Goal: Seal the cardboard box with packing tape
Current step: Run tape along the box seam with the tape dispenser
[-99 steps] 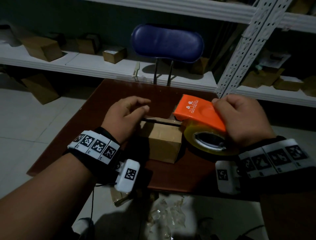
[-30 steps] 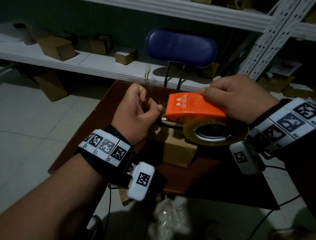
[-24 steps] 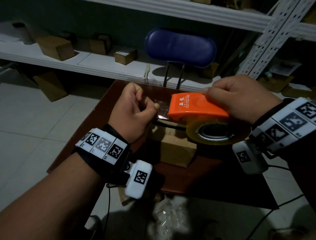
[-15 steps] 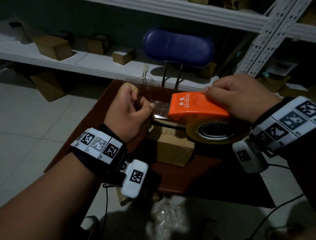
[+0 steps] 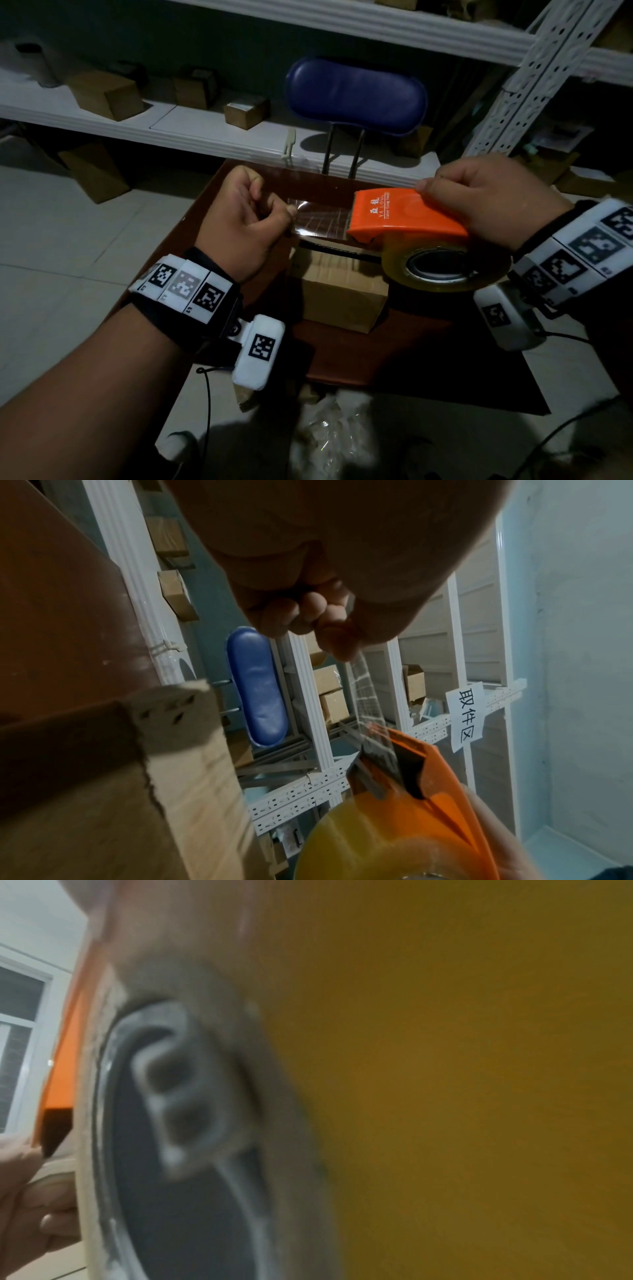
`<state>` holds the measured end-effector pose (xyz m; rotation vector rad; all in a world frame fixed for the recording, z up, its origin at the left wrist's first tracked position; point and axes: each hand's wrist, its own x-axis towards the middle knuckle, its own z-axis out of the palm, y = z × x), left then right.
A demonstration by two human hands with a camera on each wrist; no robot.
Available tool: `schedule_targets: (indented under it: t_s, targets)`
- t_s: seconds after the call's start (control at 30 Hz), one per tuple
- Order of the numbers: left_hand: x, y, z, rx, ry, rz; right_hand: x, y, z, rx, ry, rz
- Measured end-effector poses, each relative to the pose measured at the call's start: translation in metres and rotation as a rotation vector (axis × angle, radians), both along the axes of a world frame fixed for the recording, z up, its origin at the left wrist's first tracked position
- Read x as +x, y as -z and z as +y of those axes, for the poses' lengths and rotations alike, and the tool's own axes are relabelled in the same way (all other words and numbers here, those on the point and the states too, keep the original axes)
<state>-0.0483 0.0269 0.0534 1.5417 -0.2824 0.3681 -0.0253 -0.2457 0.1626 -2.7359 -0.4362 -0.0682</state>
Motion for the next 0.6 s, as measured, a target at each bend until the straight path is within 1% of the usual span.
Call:
schedule_targets:
  t_s: [0.1,0.27,0.6]
  targets:
    - [-0.001,0.001,0.001,0.024,-0.008,0.000,0.000,0.004,-0.001,0.029,0.015,0.020]
    - [0.001,0.002,0.006,0.014,-0.033,0.026,0.002,0.006,-0.006,0.042,0.032,0.031]
    - [-0.002,-0.002,0.013,0.059,-0.059,-0.002,0.003,0.005,-0.006,0.064,0.051,0.039]
